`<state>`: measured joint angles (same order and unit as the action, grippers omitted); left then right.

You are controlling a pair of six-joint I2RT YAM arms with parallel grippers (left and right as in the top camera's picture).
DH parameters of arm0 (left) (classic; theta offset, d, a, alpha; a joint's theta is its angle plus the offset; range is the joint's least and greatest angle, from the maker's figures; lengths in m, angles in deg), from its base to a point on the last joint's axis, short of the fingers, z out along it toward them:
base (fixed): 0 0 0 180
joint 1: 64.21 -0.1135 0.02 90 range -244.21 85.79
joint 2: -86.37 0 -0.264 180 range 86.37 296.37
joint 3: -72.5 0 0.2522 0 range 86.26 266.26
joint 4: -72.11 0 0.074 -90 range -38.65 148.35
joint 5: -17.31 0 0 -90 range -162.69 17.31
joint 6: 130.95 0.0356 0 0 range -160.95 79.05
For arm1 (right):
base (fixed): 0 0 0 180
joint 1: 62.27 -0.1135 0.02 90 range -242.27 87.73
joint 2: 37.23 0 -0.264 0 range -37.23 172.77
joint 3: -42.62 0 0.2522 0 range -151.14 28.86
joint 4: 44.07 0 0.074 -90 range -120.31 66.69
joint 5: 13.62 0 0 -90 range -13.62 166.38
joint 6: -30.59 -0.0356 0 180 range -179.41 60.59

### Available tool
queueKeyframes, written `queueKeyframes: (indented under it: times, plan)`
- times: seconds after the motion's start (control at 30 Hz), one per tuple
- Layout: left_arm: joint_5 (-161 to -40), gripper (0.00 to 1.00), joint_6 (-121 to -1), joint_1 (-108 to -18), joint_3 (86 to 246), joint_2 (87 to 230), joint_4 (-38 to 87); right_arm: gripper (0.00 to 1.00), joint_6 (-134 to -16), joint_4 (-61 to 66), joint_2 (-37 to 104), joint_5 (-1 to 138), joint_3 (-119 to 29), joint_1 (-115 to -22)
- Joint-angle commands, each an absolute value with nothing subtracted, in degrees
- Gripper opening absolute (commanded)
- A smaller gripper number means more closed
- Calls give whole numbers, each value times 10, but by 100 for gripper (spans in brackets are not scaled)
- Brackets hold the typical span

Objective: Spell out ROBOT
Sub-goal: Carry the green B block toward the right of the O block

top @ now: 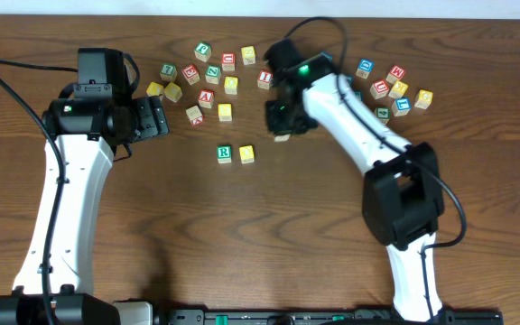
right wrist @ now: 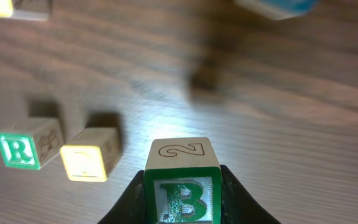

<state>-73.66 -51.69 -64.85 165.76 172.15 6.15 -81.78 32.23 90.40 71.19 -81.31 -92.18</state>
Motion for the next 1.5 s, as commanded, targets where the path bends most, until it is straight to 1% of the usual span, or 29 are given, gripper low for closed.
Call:
queueKeyframes:
  times: [0.0,0.2,0.43,0.6,1.1,1.47]
  plan:
    - [-736,87,-525,-650,1667,1725,61,18,-839,300,894,743,-776,-950]
    - [-736,86,-525,-650,1667,1725,61,16,-855,237,894,760,-731,-970]
    - [-736,86,-525,-650,1667,1725,61,17,-856,213,894,761,-707,-988]
    - [-736,86,-525,-650,1667,1725,61,18,-880,211,894,780,-695,-997]
    - [-736,86,-527,-650,1666,1725,61,22,-896,196,894,771,-692,-999]
    - [-736,87,-527,-650,1666,1725,61,22,-903,200,894,769,-692,-1006]
